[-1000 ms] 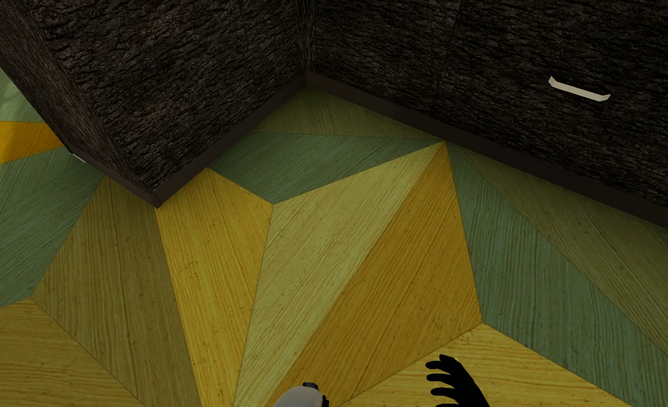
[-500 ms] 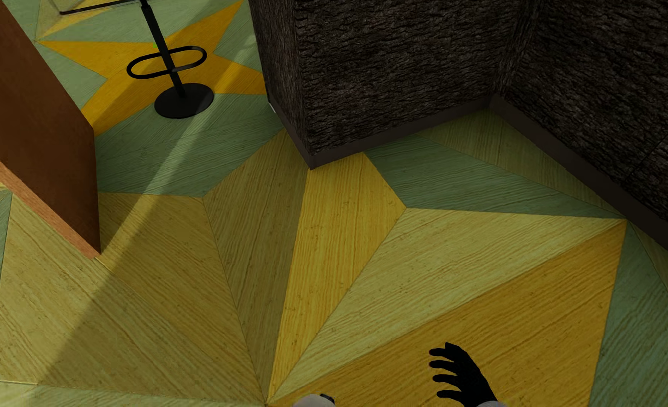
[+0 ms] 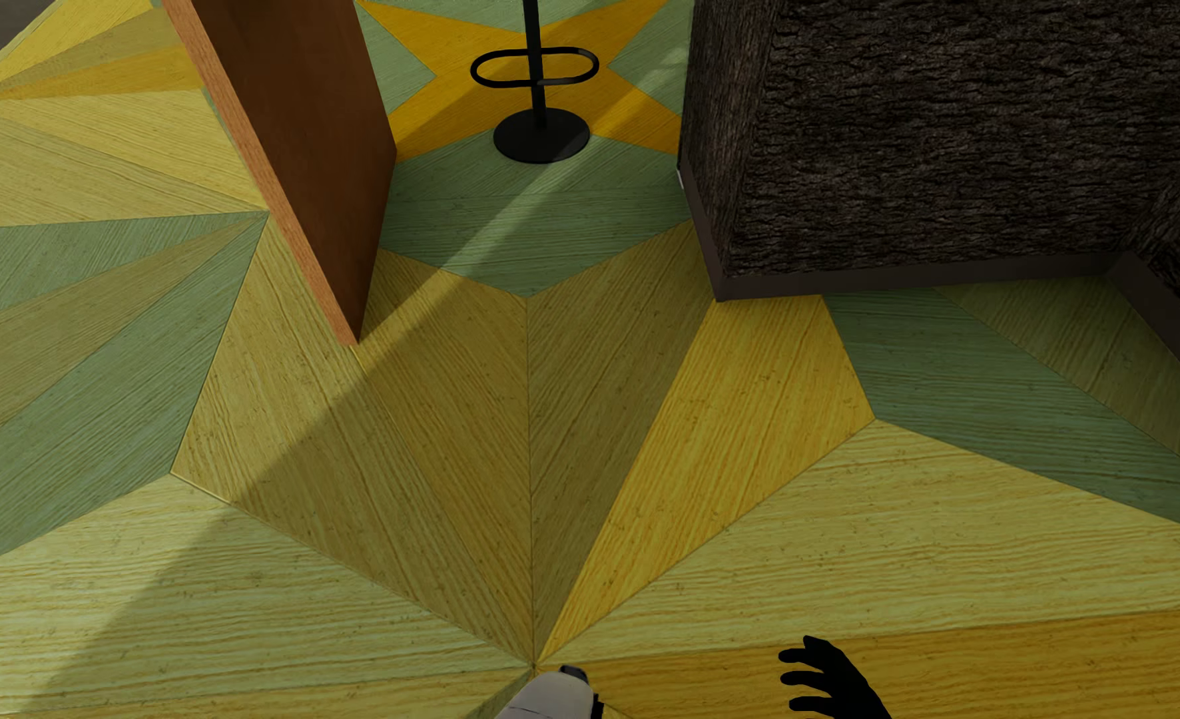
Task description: Turn back
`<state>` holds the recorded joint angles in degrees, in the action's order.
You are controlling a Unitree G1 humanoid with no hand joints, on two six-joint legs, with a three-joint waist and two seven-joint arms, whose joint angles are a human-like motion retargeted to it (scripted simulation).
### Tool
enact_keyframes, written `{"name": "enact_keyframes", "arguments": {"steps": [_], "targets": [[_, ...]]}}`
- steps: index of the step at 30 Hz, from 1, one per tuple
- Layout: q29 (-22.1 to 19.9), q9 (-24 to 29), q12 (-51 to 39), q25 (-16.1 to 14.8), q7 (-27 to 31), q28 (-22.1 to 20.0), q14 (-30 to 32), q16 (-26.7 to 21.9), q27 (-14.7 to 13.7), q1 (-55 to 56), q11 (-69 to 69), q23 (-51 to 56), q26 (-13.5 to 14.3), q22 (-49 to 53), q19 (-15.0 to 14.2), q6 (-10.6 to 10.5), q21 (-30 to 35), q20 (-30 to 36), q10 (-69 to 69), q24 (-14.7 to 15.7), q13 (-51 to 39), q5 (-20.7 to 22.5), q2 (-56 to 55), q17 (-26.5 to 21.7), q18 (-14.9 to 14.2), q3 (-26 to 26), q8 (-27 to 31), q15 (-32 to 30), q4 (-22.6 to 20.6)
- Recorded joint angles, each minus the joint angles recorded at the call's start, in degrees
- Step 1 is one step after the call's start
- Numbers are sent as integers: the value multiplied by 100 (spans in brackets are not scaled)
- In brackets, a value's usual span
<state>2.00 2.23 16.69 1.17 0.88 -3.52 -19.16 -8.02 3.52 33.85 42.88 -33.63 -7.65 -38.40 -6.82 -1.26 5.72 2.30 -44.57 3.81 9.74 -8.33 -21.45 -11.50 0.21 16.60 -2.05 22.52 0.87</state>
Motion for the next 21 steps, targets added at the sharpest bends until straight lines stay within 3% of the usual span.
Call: {"name": "enact_keyframes", "arguments": {"steps": [1,2,4,5,6,7,8,9,10,11,13,14,15,16,17,19,21], "targets": [[-85,42,-173,41,-47,158,98,-195,4,80,381,168,-72,-86,51,-47,-46,64,-216,-46,-78,-48,-55,97,-149,-174,-96,125,89],[-171,-6,-328,82,60,309,767,-359,-66,159,1082,348,-94,-161,8,56,-3,27,-113,-49,4,-18,-420,245,-48,-373,127,72,-56],[-137,-116,-79,226,221,290,815,-96,-208,198,586,80,108,71,158,453,-28,-53,306,121,255,294,-475,159,-124,-492,584,331,-453],[-52,-122,-30,297,310,92,280,-8,-73,198,261,-101,295,126,156,435,16,-30,325,221,297,302,-307,-48,-23,-212,497,190,-504],[47,-50,22,311,37,-17,-601,15,143,207,-4,-149,360,266,169,246,-122,-14,-386,279,81,250,-22,-105,-24,-109,194,93,-300],[112,-8,19,250,-259,-48,-1143,-15,263,144,-19,39,346,290,162,88,-217,-69,-1060,204,-137,200,134,-92,-139,-205,-27,135,-30],[115,-74,-24,144,-382,-21,-1291,3,178,-47,111,183,260,271,137,-40,-138,-53,-1418,-16,-227,146,140,-78,-256,-305,-144,278,217],[28,-140,-119,32,-211,110,-780,-163,-68,-325,712,206,196,125,79,-146,-55,127,-905,-245,-211,95,-96,92,-78,-441,-215,365,351],[-94,-29,-165,-42,-108,257,-437,-207,-231,-368,1610,192,161,40,33,-149,61,85,-830,-413,-229,-48,-452,288,-71,-634,-177,-17,196],[-201,48,-111,-53,39,367,-358,-232,-252,-388,2370,244,208,-89,9,-149,138,232,-774,-493,-206,28,-887,343,-58,-711,92,-905,80],[-223,108,340,-37,-3,477,-187,-162,-331,-536,1138,-23,247,92,42,146,-270,4,-481,-503,-423,389,-1275,403,-81,-1138,482,-514,7],[-162,74,393,-29,13,412,-213,-148,-419,-541,142,-75,221,282,115,205,-360,-50,-521,-668,-289,447,-1230,166,-90,-1331,539,-714,-20],[-145,-6,141,-20,-11,463,-237,-203,-432,-545,-99,-187,249,220,130,213,-257,37,-536,-805,-171,477,-1148,-64,-90,-1391,586,-1296,-11],[-176,-72,-170,-1,-68,556,-197,-273,-353,-591,-210,-118,288,177,138,212,-271,118,-435,-844,-57,489,-1123,-91,-90,-1469,604,-1344,23],[-228,-105,-501,28,-60,679,-117,-284,-284,-678,-384,-37,311,225,74,165,-390,101,-275,-791,105,471,-1016,-80,-86,-1551,546,-1323,43],[-298,-163,-715,28,-76,847,-44,-230,-217,-821,-184,-29,488,47,-50,177,-361,34,-86,-504,118,472,-1025,123,-111,-1753,497,-520,96],[-256,-145,-785,-63,-115,947,5,-236,-241,-966,-472,-68,532,252,-164,262,-367,73,49,-255,222,402,-861,3,-134,-1674,487,-1182,70]]}}
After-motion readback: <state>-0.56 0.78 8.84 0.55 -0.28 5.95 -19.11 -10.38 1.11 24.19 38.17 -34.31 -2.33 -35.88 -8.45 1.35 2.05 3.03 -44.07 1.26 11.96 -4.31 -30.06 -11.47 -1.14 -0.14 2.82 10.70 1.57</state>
